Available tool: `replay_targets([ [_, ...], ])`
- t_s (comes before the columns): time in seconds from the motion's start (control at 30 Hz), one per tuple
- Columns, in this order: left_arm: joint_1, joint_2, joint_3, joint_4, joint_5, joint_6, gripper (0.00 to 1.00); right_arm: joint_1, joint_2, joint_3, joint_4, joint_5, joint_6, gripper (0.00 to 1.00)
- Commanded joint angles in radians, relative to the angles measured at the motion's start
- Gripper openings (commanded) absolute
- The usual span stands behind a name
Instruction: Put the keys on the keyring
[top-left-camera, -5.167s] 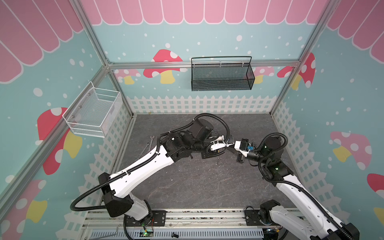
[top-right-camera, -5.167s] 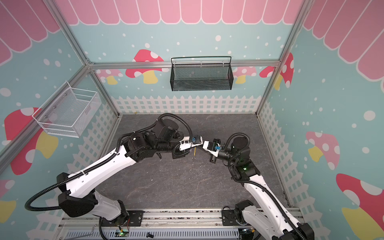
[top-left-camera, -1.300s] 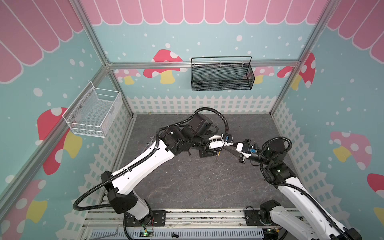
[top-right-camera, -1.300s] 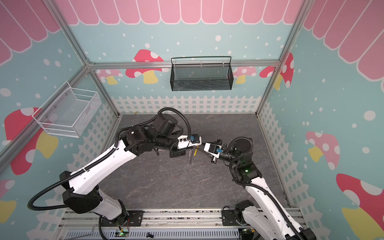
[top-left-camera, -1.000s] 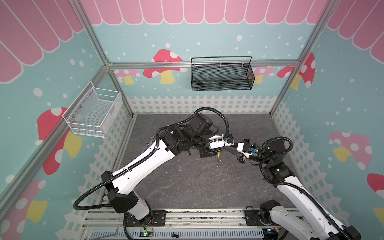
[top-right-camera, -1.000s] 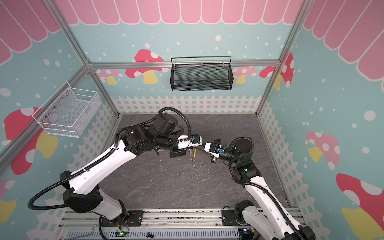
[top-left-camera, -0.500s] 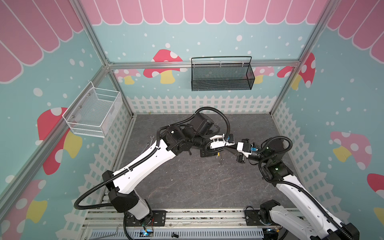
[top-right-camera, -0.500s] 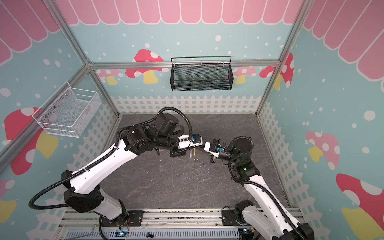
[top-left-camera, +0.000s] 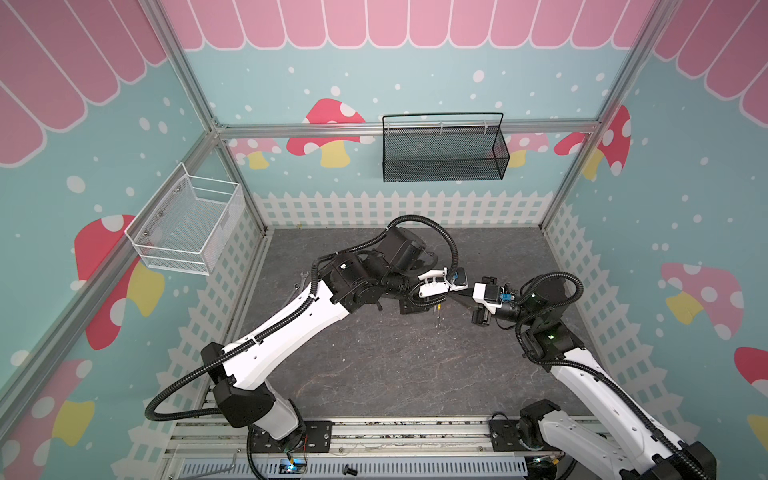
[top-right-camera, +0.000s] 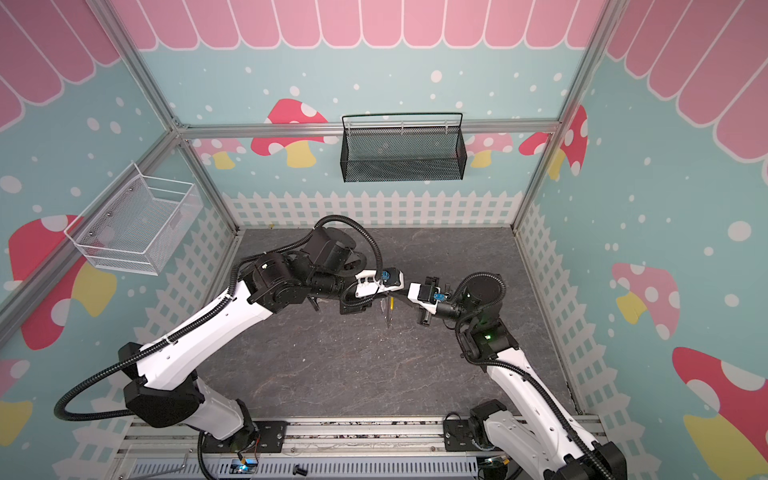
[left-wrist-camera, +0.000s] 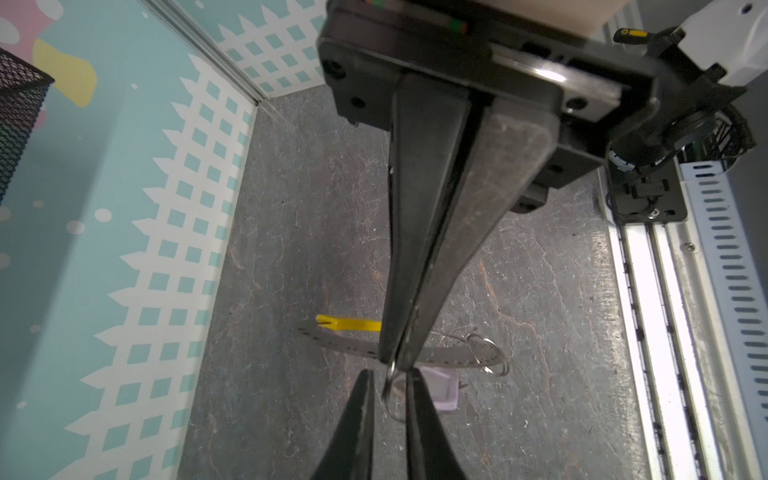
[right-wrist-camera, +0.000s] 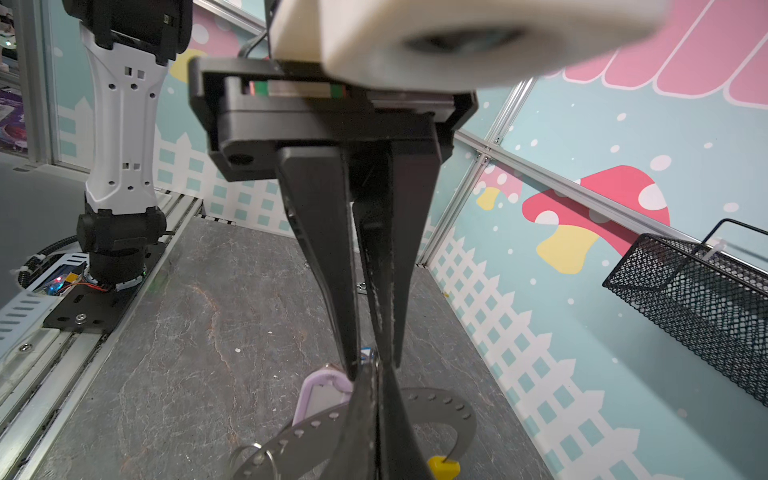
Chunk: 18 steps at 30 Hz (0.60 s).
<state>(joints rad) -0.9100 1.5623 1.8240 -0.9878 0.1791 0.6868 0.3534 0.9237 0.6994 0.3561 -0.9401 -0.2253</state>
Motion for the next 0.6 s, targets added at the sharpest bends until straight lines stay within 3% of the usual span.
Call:
replay_targets([
  [0.0, 0.034, -0.07, -0.069, 0.092, 0.027, -0.041, 0.32, 0.002, -0.019, -0.018, 0.063, 0.026, 0.029, 0.0],
  [0.1, 0.062, -0.15, -0.195, 0.214, 0.041, -0.108, 0.39, 0.002, -0.019, -0.018, 0.097, 0.037, 0.056, 0.0],
  [0.27, 0.079, -0.263, -0.375, 0.378, 0.059, -0.22, 0.39, 0.002, -0.017, -0.023, 0.165, 0.039, 0.102, 0.0],
  [0.57, 0.079, -0.284, -0.461, 0.498, 0.133, -0.361, 0.4, 0.003, -0.022, -0.029, 0.202, 0.047, 0.129, 0.0],
])
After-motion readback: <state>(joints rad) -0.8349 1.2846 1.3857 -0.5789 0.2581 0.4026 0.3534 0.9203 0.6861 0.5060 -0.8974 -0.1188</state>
